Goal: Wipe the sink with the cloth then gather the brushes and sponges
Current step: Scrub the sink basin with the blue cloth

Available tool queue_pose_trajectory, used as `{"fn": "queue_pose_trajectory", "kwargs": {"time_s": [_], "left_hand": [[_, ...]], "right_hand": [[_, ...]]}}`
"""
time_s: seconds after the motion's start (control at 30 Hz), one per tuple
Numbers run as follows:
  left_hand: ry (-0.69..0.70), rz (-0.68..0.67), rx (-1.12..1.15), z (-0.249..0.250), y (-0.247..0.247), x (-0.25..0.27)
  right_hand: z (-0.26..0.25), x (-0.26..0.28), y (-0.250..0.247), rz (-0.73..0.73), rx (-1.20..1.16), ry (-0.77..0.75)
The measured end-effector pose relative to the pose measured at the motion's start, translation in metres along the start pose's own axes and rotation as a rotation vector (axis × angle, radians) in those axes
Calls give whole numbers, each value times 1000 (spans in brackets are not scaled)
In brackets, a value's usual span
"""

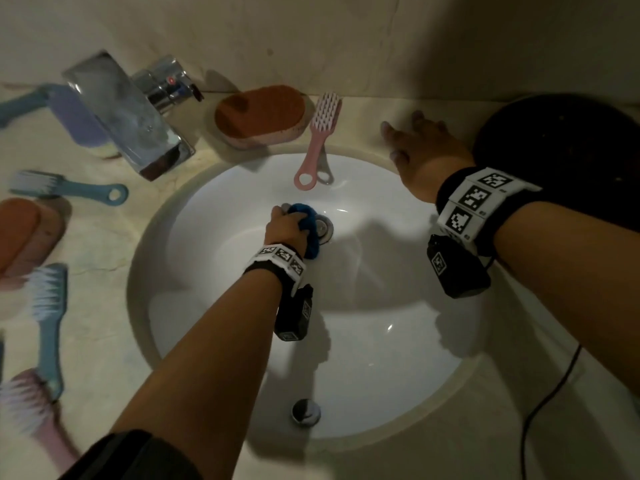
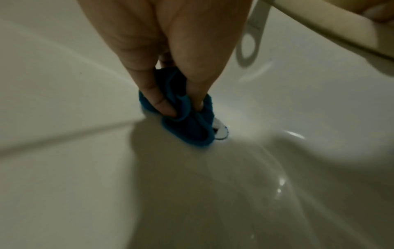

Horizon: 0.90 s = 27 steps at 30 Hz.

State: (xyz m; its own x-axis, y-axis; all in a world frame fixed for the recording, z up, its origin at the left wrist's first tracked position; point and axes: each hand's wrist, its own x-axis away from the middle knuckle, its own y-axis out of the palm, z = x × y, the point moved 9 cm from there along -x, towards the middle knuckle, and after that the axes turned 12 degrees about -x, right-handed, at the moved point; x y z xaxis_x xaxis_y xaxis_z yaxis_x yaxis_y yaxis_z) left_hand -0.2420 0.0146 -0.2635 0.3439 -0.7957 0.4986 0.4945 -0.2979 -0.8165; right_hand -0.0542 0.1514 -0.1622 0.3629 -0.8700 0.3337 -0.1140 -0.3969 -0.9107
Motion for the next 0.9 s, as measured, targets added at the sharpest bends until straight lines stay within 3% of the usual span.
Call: {"fn": "queue_pose_trajectory", "kwargs": {"time_s": [0.23, 0.4, 0.53, 0.67, 0.9], "left_hand": [[-115, -128, -40, -8, -5, 21], [58, -137, -225, 2, -33, 70], [82, -58, -54, 16, -71, 116], [150, 12, 47, 38, -106, 163], [199, 195, 139, 52, -158, 230]], "right_hand": [[1, 6, -5, -29, -10, 51], [-7, 28, -18, -137, -100, 35], [-23, 76, -37, -73, -333, -93], [-38, 125, -47, -62, -526, -101], [-77, 195, -75, -83, -655, -191]]}}
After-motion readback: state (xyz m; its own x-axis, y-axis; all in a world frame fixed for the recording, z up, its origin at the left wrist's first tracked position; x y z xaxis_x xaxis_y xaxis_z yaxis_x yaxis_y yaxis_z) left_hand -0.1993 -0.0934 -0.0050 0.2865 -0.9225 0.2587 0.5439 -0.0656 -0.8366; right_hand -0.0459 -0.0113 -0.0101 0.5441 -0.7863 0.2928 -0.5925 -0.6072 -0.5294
